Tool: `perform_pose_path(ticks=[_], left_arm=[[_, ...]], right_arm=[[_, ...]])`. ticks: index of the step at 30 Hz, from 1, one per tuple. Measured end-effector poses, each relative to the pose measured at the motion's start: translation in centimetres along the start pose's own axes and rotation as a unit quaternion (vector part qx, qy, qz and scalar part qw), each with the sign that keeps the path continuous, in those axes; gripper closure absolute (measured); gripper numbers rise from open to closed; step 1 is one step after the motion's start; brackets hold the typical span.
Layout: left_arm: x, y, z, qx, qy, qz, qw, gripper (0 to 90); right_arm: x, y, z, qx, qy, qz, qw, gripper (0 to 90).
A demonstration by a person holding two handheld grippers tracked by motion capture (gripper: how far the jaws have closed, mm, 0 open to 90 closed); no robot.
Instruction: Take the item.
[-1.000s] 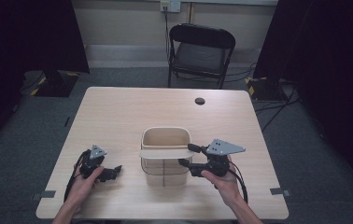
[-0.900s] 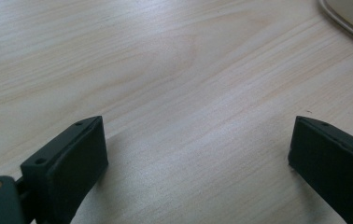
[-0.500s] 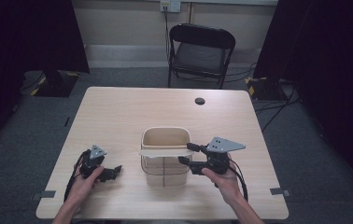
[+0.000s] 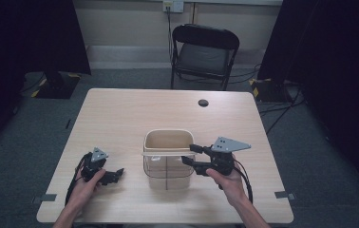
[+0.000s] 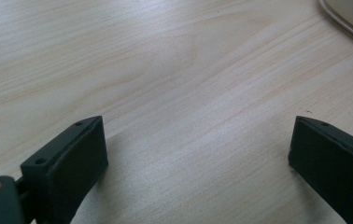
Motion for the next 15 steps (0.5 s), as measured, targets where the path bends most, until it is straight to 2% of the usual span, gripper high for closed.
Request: perform_pose_path(ticks=[15], left_arm=[[0.00, -0.01, 0.01, 0.000, 0.000, 0.000, 1.0000, 3.9]], right_arm=[[-0.47, 0.04, 0.08, -0.001, 0.007, 0.003, 1.0000, 48.1]])
Point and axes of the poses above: each handheld gripper's, and its own axes: z roughly backward along the jaws, x roughly out of its underside, y roughly to its right, the point moved 7 cm from there along -z, roughly forward along the jaws, and after that the axes turned 2 degrees about y, right-handed, at the moved point
